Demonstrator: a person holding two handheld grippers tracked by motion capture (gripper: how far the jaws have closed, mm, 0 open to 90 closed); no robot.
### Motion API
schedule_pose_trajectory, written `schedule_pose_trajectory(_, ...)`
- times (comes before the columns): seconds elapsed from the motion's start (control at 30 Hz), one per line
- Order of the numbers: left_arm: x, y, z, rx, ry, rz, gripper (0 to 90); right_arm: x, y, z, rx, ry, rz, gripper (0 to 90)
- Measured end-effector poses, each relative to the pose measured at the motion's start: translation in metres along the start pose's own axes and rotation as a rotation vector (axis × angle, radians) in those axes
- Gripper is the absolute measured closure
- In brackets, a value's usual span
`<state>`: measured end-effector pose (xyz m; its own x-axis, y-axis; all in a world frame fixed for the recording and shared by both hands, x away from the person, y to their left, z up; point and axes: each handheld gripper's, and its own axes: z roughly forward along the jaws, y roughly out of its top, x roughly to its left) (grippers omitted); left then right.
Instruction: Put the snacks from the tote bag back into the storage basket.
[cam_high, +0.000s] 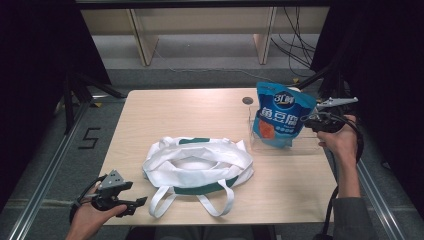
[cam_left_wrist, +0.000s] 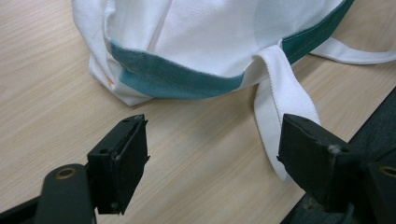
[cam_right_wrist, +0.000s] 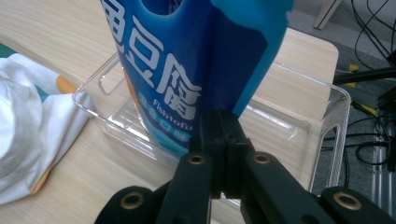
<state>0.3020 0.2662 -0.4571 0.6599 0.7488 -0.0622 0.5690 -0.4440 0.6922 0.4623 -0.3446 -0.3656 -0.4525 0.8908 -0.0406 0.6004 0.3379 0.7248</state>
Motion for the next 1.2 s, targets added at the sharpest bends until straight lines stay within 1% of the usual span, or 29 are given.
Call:
schedule_pose_trajectory(0.03,0.0,0.0,0.0,-0.006,0.0,-0.006,23.1,0.0,0.0,0.001,-0.008,-0.005,-0.001,90.0)
schedule_pose_trajectory(0.1,0.0,0.0,0.001,-0.015,0.009,-0.001,23.1,-0.001,0.001,0.0,0.007,-0.007,-0.005,90.0)
schedule_pose_trajectory(0.2,-0.001,0.0,0.002,-0.02,0.006,-0.02,23.1,-0.003,0.001,0.001,0.003,-0.025,-0.007,90.0)
schedule_pose_trajectory(0.23,-0.001,0.0,0.001,-0.009,0.001,-0.01,23.1,-0.007,-0.001,0.002,-0.016,-0.035,-0.046,90.0)
schedule_pose_trajectory(0.27,0.0,0.0,0.0,-0.003,0.001,0.006,23.1,-0.007,-0.001,0.003,-0.02,-0.039,-0.044,90.0)
schedule_pose_trajectory(0.3,-0.001,0.0,0.001,-0.021,0.006,-0.006,23.1,-0.008,-0.002,0.005,-0.037,-0.045,-0.036,90.0)
schedule_pose_trajectory(0.33,0.0,0.0,0.001,-0.016,0.007,-0.004,23.1,-0.009,-0.003,0.006,-0.055,-0.048,-0.048,90.0)
schedule_pose_trajectory(0.4,-0.002,0.0,0.002,-0.018,0.005,-0.02,23.2,-0.01,-0.004,0.006,-0.047,-0.051,-0.048,90.0)
schedule_pose_trajectory(0.43,0.0,0.0,0.0,0.0,-0.001,0.004,23.2,-0.008,-0.004,0.006,-0.035,-0.055,-0.013,90.0)
schedule_pose_trajectory(0.47,0.001,0.0,0.0,0.0,0.0,0.022,23.2,-0.011,-0.005,0.009,-0.067,-0.061,-0.042,90.0)
schedule_pose_trajectory(0.5,0.001,0.0,0.0,0.0,0.0,0.018,23.2,-0.012,-0.005,0.009,-0.068,-0.07,-0.049,90.0)
schedule_pose_trajectory(0.53,0.001,0.0,0.0,0.001,0.0,0.021,23.1,-0.009,-0.005,0.006,-0.024,-0.062,-0.008,90.0)
schedule_pose_trajectory(0.57,0.0,0.0,0.0,-0.002,0.0,0.016,23.2,-0.008,-0.003,0.006,-0.019,-0.058,0.0,90.0)
schedule_pose_trajectory(0.6,-0.001,0.0,0.001,-0.017,0.002,-0.003,23.1,-0.009,-0.003,0.007,-0.025,-0.063,0.001,90.0)
schedule_pose_trajectory(0.63,0.0,0.0,0.0,0.002,-0.002,0.019,23.1,-0.013,-0.004,0.009,-0.03,-0.074,-0.049,90.0)
schedule_pose_trajectory(0.67,0.0,0.0,0.0,-0.001,-0.002,0.018,23.2,-0.014,-0.004,0.011,-0.039,-0.076,-0.054,90.0)
schedule_pose_trajectory(0.73,0.0,0.0,0.0,0.0,-0.001,0.02,23.1,-0.013,-0.004,0.012,-0.029,-0.076,-0.025,90.0)
schedule_pose_trajectory(0.77,0.0,0.0,0.0,0.001,0.001,0.017,23.1,-0.013,-0.004,0.012,-0.031,-0.079,-0.024,90.0)
schedule_pose_trajectory(0.8,0.0,0.0,0.0,-0.001,0.001,0.019,23.1,-0.011,-0.004,0.012,-0.027,-0.082,0.003,90.0)
schedule_pose_trajectory(0.83,0.0,0.0,0.0,-0.004,0.001,0.02,23.2,-0.013,-0.005,0.013,-0.038,-0.088,-0.029,90.0)
schedule_pose_trajectory(0.87,0.0,0.0,0.0,-0.001,0.0,0.017,23.2,-0.014,-0.005,0.013,-0.047,-0.087,-0.03,90.0)
schedule_pose_trajectory(0.93,0.0,0.0,0.0,0.002,0.0,0.019,23.2,-0.013,-0.007,0.016,-0.062,-0.086,0.006,90.0)
schedule_pose_trajectory(0.97,0.0,0.0,0.0,0.001,0.0,0.015,23.2,-0.014,-0.006,0.016,-0.066,-0.087,0.003,90.0)
schedule_pose_trajectory(1.0,0.0,0.0,0.0,0.0,0.0,0.016,23.2,-0.017,-0.007,0.018,-0.089,-0.095,-0.024,90.0)
schedule_pose_trajectory(1.07,0.0,0.0,0.0,0.001,0.001,0.017,23.2,-0.02,-0.009,0.02,-0.093,-0.102,-0.05,90.0)
schedule_pose_trajectory(1.1,0.0,0.0,0.0,0.002,0.0,0.02,23.1,-0.02,-0.009,0.02,-0.102,-0.107,-0.041,90.0)
schedule_pose_trajectory(1.13,0.0,0.0,0.0,-0.001,0.004,0.017,23.2,-0.02,-0.009,0.02,-0.089,-0.104,-0.019,90.0)
schedule_pose_trajectory(1.17,-0.001,0.0,0.001,-0.016,0.005,0.015,23.2,-0.021,-0.009,0.021,-0.095,-0.101,-0.043,90.0)
schedule_pose_trajectory(1.2,-0.001,0.0,0.001,-0.014,0.004,0.014,23.1,-0.021,-0.008,0.021,-0.081,-0.095,-0.034,90.0)
